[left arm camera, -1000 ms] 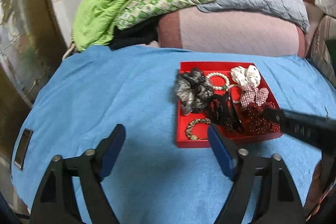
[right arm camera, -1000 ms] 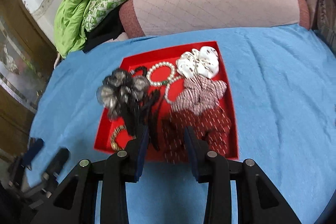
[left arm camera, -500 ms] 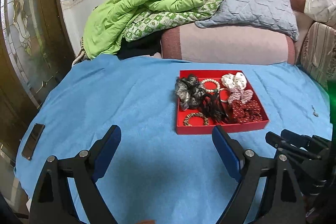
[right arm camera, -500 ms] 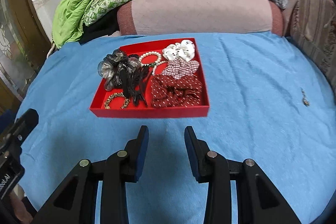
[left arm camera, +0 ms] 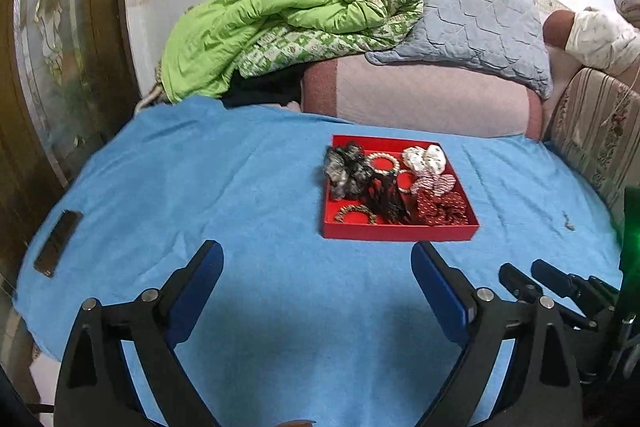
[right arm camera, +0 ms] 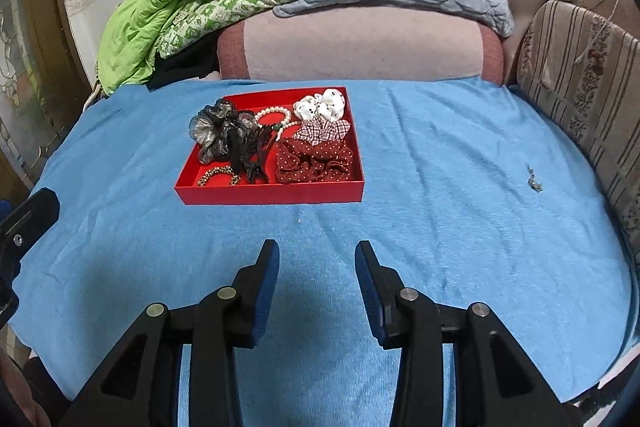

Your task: Organize jewelry

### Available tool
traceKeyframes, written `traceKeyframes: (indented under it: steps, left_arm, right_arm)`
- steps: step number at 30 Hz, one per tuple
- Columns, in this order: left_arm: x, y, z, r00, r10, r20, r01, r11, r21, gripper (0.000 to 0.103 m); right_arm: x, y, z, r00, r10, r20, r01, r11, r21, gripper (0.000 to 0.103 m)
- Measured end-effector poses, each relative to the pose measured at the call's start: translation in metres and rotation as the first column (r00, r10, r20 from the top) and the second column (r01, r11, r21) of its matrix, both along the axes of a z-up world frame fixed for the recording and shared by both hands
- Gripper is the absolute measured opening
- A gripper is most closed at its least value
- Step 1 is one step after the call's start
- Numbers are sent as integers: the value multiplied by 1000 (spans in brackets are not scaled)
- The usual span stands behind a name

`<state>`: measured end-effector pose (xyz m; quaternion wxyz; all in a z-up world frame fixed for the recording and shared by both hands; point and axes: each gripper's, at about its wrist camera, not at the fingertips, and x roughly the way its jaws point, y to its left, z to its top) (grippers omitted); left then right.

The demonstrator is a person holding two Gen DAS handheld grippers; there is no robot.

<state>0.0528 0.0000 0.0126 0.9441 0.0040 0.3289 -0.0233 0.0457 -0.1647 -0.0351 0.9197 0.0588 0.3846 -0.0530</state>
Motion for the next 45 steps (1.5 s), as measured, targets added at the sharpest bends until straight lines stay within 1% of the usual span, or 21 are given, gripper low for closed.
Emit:
traceKeyframes:
  steps: [3, 7, 11, 17, 30, 45]
  left_arm:
    - [0, 3, -4, 1000, -3, -24, 3, 1000, -26, 95]
    - [-4, 2, -5, 999, -15, -29, 15, 1000, -15, 95]
    - [-9, -4, -5, 998, -48, -26, 48, 999, -6, 95]
    - [-11, -10, -3, 997, -78, -24, 78, 997, -4, 95]
    - [-12, -13, -3, 996, -81, -33, 81, 997, -1, 95]
    - [-8, -14, -13, 994, -91, -62, 91, 996, 6, 95]
  right_arm:
    - [-5, 4, 3, 1000, 3, 7, -3, 1000, -13, 43]
    - [-9, 9, 6, 1000, 9, 16, -9, 1000, -24, 44]
    - [-11, 11, 7, 1000, 11, 18, -11, 1000, -20, 47]
    - [-12, 11, 8, 1000, 6, 19, -6, 1000, -23, 48]
    - [-14, 11, 7, 1000, 1, 13, -1, 1000, -18, 48]
    - [-12, 9, 1, 1000, -4, 3, 4, 1000, -11, 48]
